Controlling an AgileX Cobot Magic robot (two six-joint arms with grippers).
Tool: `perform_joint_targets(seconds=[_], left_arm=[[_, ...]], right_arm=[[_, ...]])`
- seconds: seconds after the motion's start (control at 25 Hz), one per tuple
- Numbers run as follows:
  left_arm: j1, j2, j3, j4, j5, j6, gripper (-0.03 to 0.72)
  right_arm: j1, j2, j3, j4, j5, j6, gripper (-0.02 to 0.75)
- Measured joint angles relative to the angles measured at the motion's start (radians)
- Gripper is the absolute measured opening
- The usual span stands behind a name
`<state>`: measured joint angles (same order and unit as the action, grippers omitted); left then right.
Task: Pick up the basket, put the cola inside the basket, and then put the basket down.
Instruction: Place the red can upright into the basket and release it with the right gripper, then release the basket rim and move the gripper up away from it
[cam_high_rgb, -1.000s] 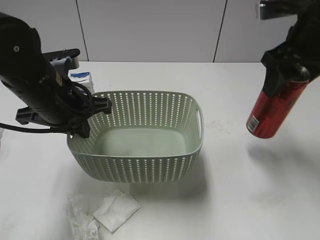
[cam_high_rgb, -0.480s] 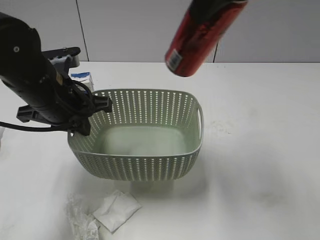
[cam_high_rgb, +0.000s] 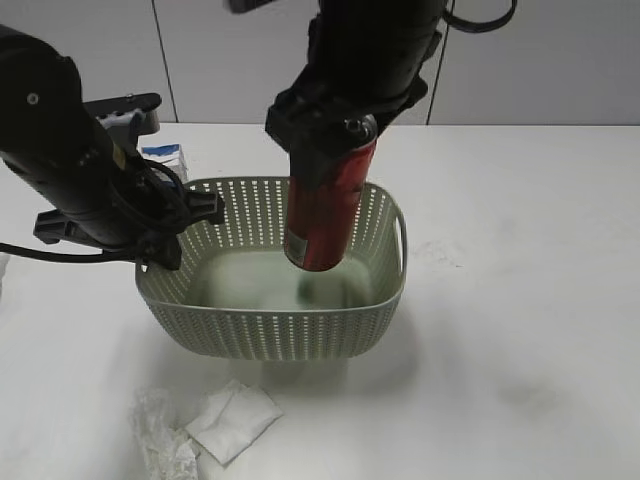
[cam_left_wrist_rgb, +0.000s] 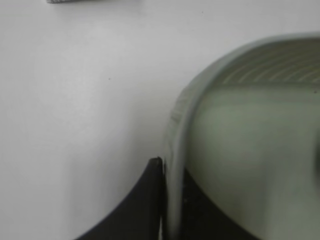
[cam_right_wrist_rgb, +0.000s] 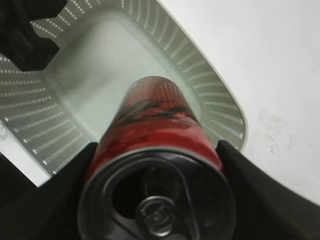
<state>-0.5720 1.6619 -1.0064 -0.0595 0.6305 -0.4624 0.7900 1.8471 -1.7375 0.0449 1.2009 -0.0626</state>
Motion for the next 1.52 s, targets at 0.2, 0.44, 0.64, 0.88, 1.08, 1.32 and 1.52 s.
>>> perform_joint_targets(seconds=[0.2,0.44,0.64,0.88,1.08,1.32,1.52], left_arm=[[0.0,0.0,0.0,0.0,0.0,0.0,-0.001],[0.0,0.0,0.0,0.001,-0.001,0.0,-0.001],[0.0,0.002,0.002,0.008,0.009,0.001,0.001],[0.0,0.002,0.002,0.002,0.02,0.001,0.001],[0.002,0.002,0.002,0.001,0.034,0.001,0.001],[0.002,0.002,0.002,-0.013,0.034,0.001,0.001],[0.002,0.002,0.002,-0.028,0.036,0.001,0.001]], right_arm=[[0.0,0.053,0.0,-0.005,0.0,0.001,0.495],[0.0,0.061,0.0,-0.01,0.0,-0.028,0.512],[0.0,0.061,0.0,-0.012,0.0,-0.043,0.658],[-0.009,0.035,0.0,0.004,-0.001,-0.043,0.669],[-0.075,-0.057,-0.001,0.057,-0.001,-0.043,0.669],[-0.274,-0.091,-0.001,0.081,-0.001,-0.043,0.665],[-0.459,-0.091,-0.001,0.081,-0.001,-0.043,0.653]])
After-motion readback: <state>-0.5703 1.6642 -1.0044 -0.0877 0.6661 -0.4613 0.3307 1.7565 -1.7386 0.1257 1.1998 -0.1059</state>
